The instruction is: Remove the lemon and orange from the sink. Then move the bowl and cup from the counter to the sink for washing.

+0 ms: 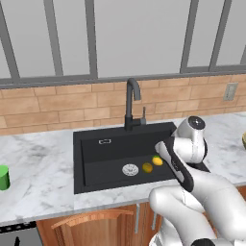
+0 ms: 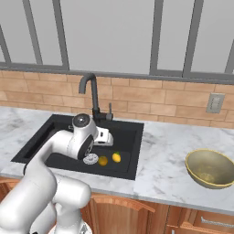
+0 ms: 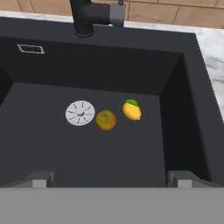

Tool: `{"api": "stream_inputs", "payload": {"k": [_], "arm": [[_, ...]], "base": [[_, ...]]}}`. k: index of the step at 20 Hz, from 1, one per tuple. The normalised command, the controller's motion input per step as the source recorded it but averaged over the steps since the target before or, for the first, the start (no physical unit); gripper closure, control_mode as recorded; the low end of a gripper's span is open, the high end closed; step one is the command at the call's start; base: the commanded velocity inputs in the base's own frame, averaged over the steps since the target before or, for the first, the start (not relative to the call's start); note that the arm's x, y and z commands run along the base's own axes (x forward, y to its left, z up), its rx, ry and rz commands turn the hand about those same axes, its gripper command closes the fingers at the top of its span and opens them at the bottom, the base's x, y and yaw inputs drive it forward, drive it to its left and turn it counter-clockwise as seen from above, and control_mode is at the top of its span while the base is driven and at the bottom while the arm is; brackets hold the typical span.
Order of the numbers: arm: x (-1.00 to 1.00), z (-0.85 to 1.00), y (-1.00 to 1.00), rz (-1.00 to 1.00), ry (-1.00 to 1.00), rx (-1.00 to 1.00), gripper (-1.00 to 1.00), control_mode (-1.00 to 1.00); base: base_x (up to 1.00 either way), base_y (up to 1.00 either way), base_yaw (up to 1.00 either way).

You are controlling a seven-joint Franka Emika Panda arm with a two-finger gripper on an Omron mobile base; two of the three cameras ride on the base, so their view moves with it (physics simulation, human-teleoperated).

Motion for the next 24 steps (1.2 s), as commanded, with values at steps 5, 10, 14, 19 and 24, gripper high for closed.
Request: {"api": "stream_inputs", "payload": {"k": [5, 10, 14, 19, 24], "arm": [[0.10, -0.19, 0.02, 0.00, 0.00, 0.00, -1.00, -1.00], [0.10, -0.21, 0.03, 0.00, 0.00, 0.00, -1.00, -1.00], [0.11, -0.21, 0.06, -0.01, 0.00, 0.00, -1.00, -1.00], [0.11, -0.21, 0.08, -0.02, -0.01, 0.00, -1.00, -1.00], [0.11, -0.22, 0.07, -0.02, -0.04, 0.01, -1.00, -1.00]], "base": [[0.00, 0.00, 0.00], [0.00, 0.00, 0.00], [0.00, 0.00, 0.00], [0.00, 0.00, 0.00], [0.00, 0.00, 0.00]]}}
